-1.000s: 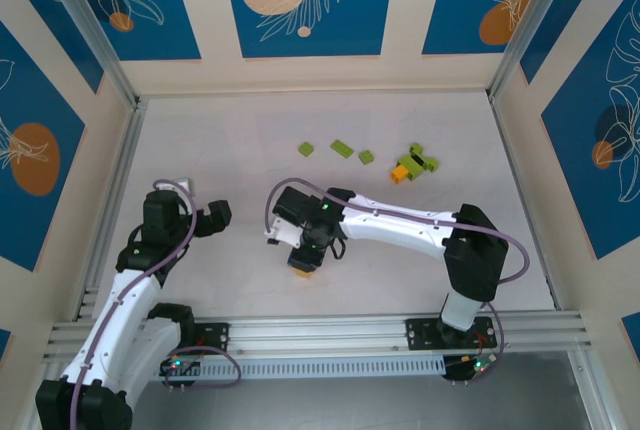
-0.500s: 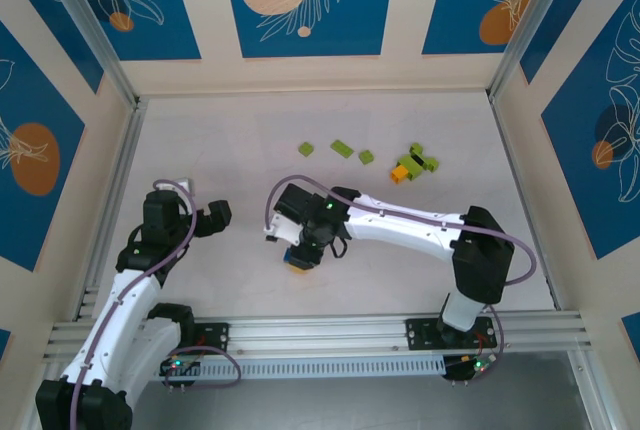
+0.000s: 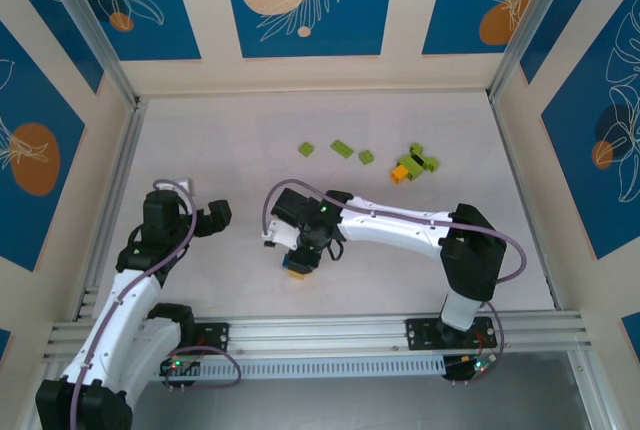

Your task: Assemble a carrot with lego

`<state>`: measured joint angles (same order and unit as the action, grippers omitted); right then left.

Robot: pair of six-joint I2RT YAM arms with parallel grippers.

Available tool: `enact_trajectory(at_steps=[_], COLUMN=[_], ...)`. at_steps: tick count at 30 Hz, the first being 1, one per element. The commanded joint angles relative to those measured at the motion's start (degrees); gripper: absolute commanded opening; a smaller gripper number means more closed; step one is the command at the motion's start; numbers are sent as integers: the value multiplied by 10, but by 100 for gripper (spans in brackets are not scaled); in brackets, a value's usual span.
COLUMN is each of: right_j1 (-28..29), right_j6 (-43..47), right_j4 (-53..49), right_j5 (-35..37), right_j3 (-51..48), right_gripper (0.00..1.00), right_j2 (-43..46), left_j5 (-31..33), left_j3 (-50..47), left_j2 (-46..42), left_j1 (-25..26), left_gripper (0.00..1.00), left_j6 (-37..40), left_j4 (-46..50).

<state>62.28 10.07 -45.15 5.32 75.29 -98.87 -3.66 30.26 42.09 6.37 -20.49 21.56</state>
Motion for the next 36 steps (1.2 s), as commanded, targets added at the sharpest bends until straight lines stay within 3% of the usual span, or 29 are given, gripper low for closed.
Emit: enact_trajectory(at_steps=[1,9,14,17,20,24,30,33,36], right_j1=[4,-7,-57,-135,-229,-328,-416,-432,-439], right_j6=[8,13,34,42,57,99,135,148,157], right_j4=[-5,-5,-14,-12,-41,-104,-213,-217,-184], right_j5=[-29,-28,8,14,-1,0,-49,-66,-72], right_j3=[-16,-9,34,90,191,376,713,782,752], right_gripper=[38,73,78,81,82,82,82,83,83], right_j2=[10,49,94,95,24,-157,-440,-510,-517], left_j5=[-12,-12,-13,-14,-15,-19,-24,-24,-24], left_j3=[-6,-5,-5,-5,-5,-6,-7,-7,-7], left_j2=[-2,-1,-2,-2,-2,-4,-2,-1,1], left_j1=[-11,-11,-11,-12,-12,-13,-14,-15,-15], left_gripper=[100,100,100,100,100,100,100,100,100], left_j6=[7,6,6,6,6,5,5,5,5], left_j4=[-15,-15,-16,-15,-16,-17,-21,-21,-22])
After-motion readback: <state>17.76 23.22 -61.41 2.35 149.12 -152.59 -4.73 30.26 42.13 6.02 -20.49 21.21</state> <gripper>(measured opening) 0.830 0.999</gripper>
